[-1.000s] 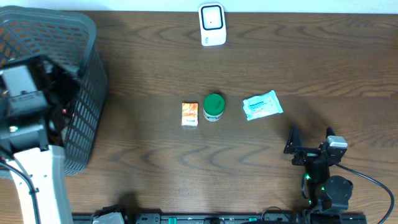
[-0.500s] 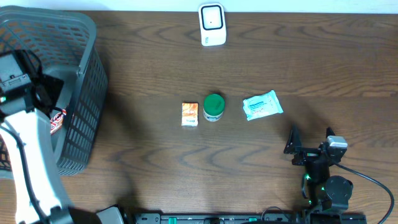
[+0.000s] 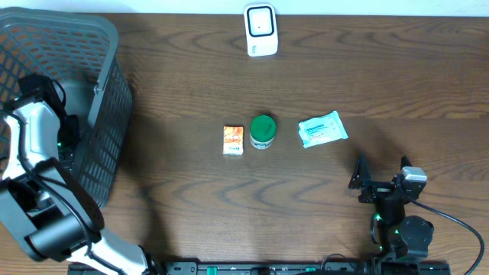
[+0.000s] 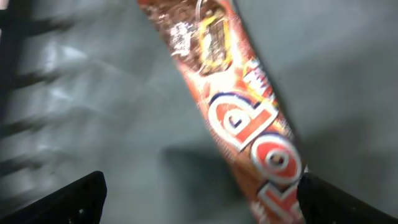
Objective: Scan the item barcode
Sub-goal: 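Reach into the basket and grasp the red-orange candy bar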
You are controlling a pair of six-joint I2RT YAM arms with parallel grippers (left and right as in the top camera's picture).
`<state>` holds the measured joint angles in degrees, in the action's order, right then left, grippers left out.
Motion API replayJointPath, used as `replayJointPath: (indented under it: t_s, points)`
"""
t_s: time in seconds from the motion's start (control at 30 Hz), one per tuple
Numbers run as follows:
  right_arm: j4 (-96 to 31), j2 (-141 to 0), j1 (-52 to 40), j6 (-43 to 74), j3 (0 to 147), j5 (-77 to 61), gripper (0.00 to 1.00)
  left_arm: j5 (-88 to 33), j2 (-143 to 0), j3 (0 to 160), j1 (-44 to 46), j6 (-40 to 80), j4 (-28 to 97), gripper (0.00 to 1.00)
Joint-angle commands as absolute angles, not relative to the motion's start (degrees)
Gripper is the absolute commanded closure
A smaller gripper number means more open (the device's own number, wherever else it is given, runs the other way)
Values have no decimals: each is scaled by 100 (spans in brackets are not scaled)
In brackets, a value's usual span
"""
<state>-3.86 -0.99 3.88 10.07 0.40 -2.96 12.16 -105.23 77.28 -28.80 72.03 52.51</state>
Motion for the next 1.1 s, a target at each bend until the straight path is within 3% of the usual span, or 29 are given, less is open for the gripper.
replayJointPath:
  t_s: [0.0,0.4,0.43,0.47,0.53,0.6,0.83,1.07]
  points:
    - [-408,-75,353,1066,32,-290,1,1584,-10779,7730,-3006,7341,5057,2]
    - [-408,-75,353,1066,32,-287,1,1765,-11690,7730,-3026,7336,4493,2]
    - [-408,-75,353,1066,32,-290,1,1754,-11764,7730,-3026,7330,4495,5]
    - [-408,-75,353,1066,32,-290,1,1741,-11839,7730,-3026,7260,4517,21]
    - [-408,-75,353,1066,32,-290,1,1745,-11935,7730,-3026,7161,4641,64]
    - [-408,-75,353,1066,32,-290,1,1756,-11955,7730,-3028,7159,4797,92]
    - [-408,-75,353,1066,32,-290,1,1758,-11437,7865,-3033,6410,5052,93]
    - [-408,-75,353,1066,32,-287,1,1763,-9727,8298,-3033,5631,5092,93]
